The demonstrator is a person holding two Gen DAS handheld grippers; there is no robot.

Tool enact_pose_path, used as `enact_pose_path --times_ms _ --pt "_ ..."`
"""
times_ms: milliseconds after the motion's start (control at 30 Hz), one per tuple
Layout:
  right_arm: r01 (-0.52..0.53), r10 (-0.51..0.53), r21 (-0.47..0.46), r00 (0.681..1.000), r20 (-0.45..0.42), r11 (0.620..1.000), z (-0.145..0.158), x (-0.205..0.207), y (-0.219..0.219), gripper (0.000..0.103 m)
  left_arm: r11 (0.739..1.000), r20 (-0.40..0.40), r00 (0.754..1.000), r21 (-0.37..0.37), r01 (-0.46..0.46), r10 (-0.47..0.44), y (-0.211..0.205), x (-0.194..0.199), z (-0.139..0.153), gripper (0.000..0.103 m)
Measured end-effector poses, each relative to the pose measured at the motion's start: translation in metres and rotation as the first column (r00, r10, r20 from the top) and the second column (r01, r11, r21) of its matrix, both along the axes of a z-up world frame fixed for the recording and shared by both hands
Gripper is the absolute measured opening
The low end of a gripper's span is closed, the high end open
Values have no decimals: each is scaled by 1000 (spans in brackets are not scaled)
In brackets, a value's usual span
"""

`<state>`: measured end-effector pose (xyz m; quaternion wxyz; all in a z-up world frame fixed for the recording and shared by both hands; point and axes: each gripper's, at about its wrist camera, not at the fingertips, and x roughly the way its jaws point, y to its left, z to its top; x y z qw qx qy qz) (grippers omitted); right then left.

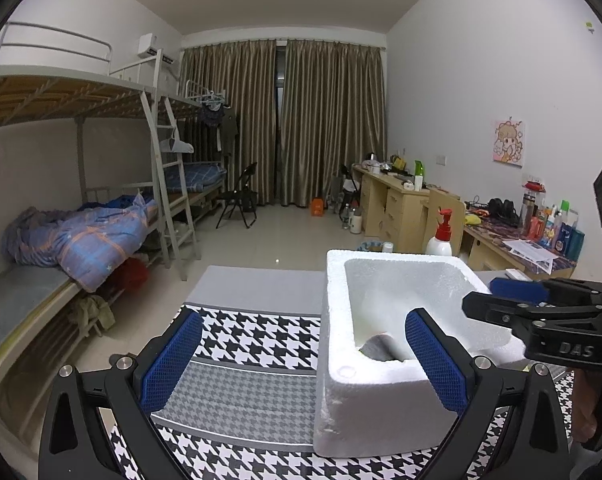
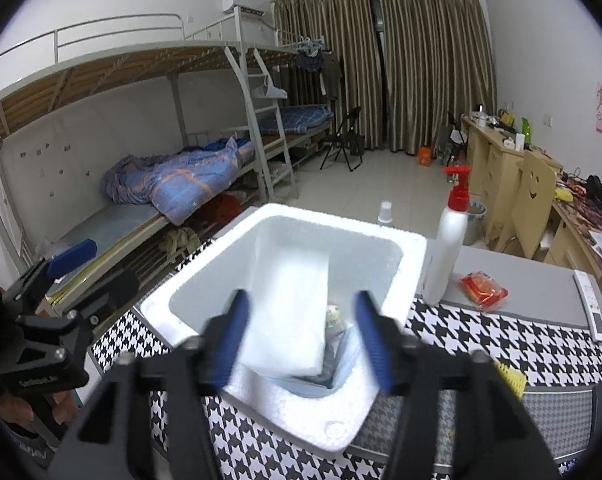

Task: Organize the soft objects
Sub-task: 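Lower the tissue packet into the foam box and open the right gripper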

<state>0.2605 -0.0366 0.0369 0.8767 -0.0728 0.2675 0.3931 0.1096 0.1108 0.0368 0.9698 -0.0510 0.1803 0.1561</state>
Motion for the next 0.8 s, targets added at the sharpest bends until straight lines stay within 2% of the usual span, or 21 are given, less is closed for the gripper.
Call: enact_pose_path --times_ms 167,267,467,800 --pt "17 -17 2 999 28 1000 3 -7 -4 84 1000 1 1000 -1 -3 3 -1 -1 1 102" --pt "17 -17 8 997 71 1000 3 -16 -8 90 1000 5 1000 -8 -5 6 0 -3 2 102" --pt "20 -24 37 994 104 999 6 -26 -18 95 1000 14 1000 -8 -10 10 -3 -11 3 102" --pt "15 -22 58 991 135 998 6 -38 -27 96 999 21 999 -4 33 -33 -19 -19 5 102"
